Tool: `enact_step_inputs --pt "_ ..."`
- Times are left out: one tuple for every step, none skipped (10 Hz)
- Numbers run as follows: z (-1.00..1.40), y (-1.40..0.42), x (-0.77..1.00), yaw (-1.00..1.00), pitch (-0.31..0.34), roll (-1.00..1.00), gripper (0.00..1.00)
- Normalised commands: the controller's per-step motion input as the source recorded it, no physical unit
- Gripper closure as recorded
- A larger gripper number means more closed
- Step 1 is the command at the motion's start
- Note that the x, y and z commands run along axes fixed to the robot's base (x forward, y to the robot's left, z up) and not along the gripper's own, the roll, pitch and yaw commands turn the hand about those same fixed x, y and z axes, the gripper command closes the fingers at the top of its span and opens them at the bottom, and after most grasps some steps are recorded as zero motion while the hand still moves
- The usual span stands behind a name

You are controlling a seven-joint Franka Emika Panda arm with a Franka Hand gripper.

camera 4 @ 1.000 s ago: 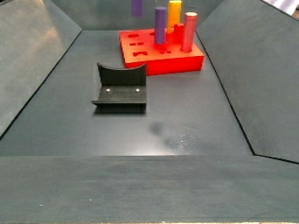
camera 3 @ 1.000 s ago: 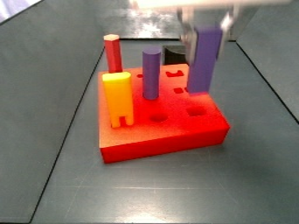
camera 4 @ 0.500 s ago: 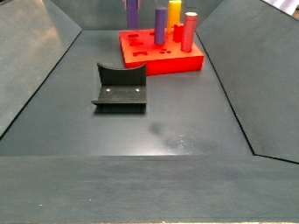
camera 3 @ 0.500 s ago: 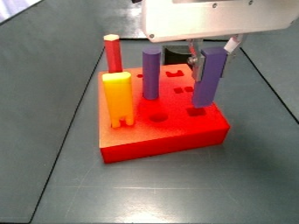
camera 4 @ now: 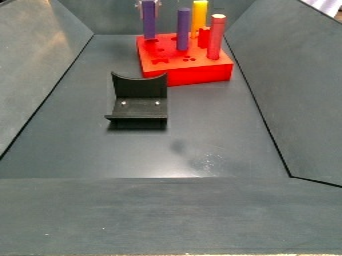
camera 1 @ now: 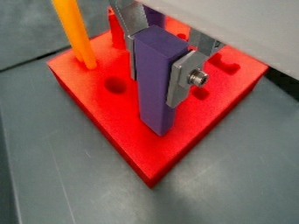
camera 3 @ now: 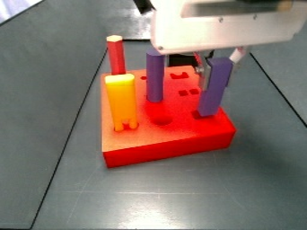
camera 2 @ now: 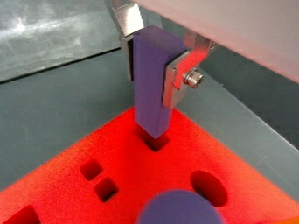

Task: Pick up the rectangle object. Move up. Place the rectangle object on the fixture. Regrasp the rectangle object. Move to above the board. Insert the rectangle object.
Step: Insert the rectangle object.

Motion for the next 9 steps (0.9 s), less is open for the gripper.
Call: enact_step_inputs --pt "-0.3 0.03 0.0 0.0 0.044 0.09 1.0" --pt "-0.23 0.0 -0.15 0.0 0.004 0.06 1.0" --pt "-0.19 0.0 -0.19 0.0 0.0 0.02 1.0" --pt "-0.18 0.0 -0.2 0.0 0.0 0.01 1.0" --pt "-0.2 0.0 -0.14 0.0 0.0 0.02 1.0" --pt "-0.27 0.0 0.0 0.0 0.004 0.03 1.0" --pt "-0.38 0.0 0.05 -0.01 0.0 0.02 1.0" --pt "-0.56 -0.07 0.05 -0.04 -0.031 0.03 1.0" --pt "-0.62 -0.1 0.08 -0.1 -0.073 0.01 1.0"
